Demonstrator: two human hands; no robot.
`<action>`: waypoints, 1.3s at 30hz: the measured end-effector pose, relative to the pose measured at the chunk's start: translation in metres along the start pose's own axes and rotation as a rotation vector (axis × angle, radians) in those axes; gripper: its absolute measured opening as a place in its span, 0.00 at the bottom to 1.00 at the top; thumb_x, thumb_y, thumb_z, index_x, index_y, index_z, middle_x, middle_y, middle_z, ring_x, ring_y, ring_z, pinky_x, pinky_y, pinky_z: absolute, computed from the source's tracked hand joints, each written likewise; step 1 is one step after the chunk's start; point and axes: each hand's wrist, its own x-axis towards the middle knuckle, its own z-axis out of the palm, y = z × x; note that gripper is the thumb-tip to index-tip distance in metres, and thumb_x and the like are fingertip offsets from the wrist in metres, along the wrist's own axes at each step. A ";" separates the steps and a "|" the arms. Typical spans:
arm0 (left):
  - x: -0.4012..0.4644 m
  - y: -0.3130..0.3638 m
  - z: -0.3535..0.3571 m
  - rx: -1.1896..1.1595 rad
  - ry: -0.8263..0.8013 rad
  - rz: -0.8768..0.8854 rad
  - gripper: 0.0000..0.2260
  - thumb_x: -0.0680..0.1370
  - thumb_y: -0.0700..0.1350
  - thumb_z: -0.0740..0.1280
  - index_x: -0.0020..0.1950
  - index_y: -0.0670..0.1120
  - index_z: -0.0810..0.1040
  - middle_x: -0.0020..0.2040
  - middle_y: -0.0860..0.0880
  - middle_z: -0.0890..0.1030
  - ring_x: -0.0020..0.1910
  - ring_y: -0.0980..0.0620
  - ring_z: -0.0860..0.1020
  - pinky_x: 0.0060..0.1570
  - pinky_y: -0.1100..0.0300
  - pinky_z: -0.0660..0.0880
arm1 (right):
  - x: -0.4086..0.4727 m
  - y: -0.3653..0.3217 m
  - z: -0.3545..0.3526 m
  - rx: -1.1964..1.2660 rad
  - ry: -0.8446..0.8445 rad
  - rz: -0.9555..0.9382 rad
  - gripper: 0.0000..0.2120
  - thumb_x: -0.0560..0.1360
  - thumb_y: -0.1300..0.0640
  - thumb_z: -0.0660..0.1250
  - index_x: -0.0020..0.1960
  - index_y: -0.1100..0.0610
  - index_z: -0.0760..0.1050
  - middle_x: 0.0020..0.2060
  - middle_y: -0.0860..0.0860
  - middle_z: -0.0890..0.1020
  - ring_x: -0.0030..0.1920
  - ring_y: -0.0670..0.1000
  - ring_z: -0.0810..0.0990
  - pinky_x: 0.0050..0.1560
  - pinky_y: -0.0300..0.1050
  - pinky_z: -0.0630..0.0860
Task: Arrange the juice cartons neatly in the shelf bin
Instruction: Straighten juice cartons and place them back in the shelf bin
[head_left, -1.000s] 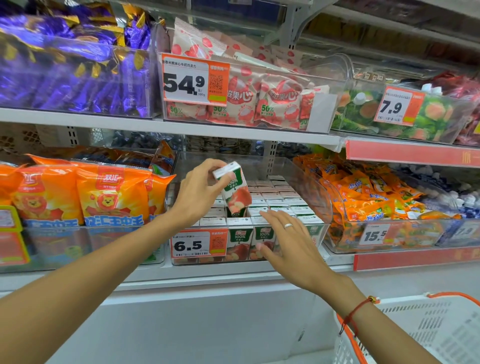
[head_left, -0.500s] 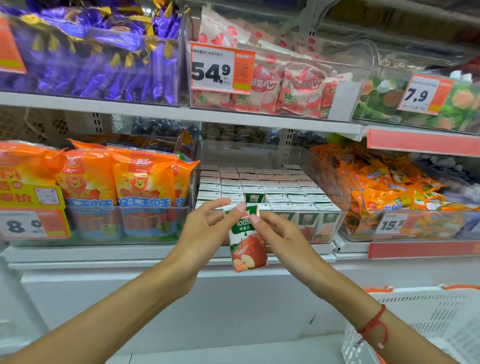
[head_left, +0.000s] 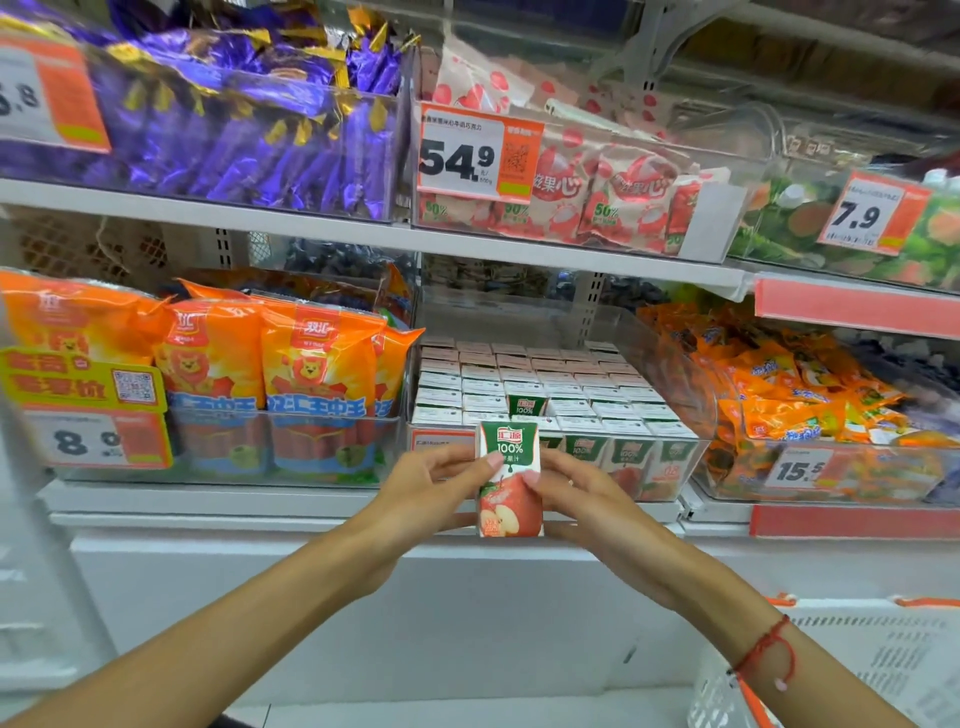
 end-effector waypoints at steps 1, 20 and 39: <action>0.001 0.000 0.000 -0.013 0.012 -0.005 0.09 0.78 0.49 0.69 0.56 0.50 0.81 0.49 0.53 0.86 0.47 0.56 0.84 0.41 0.63 0.81 | -0.001 0.000 -0.001 0.013 -0.044 0.010 0.12 0.79 0.53 0.64 0.62 0.45 0.76 0.55 0.45 0.84 0.56 0.45 0.82 0.54 0.40 0.79; 0.010 -0.004 -0.004 -0.029 0.291 0.132 0.04 0.71 0.49 0.76 0.40 0.58 0.83 0.43 0.60 0.85 0.49 0.57 0.82 0.47 0.60 0.81 | -0.002 0.005 0.015 -0.279 0.238 -0.213 0.21 0.69 0.51 0.77 0.61 0.44 0.77 0.44 0.46 0.84 0.45 0.49 0.82 0.47 0.39 0.79; 0.007 0.003 0.002 -0.059 -0.046 0.029 0.17 0.77 0.49 0.69 0.65 0.48 0.78 0.56 0.50 0.84 0.54 0.53 0.83 0.54 0.61 0.79 | -0.006 -0.001 -0.003 0.146 -0.100 0.044 0.21 0.71 0.49 0.69 0.63 0.53 0.77 0.56 0.49 0.84 0.59 0.48 0.81 0.57 0.42 0.77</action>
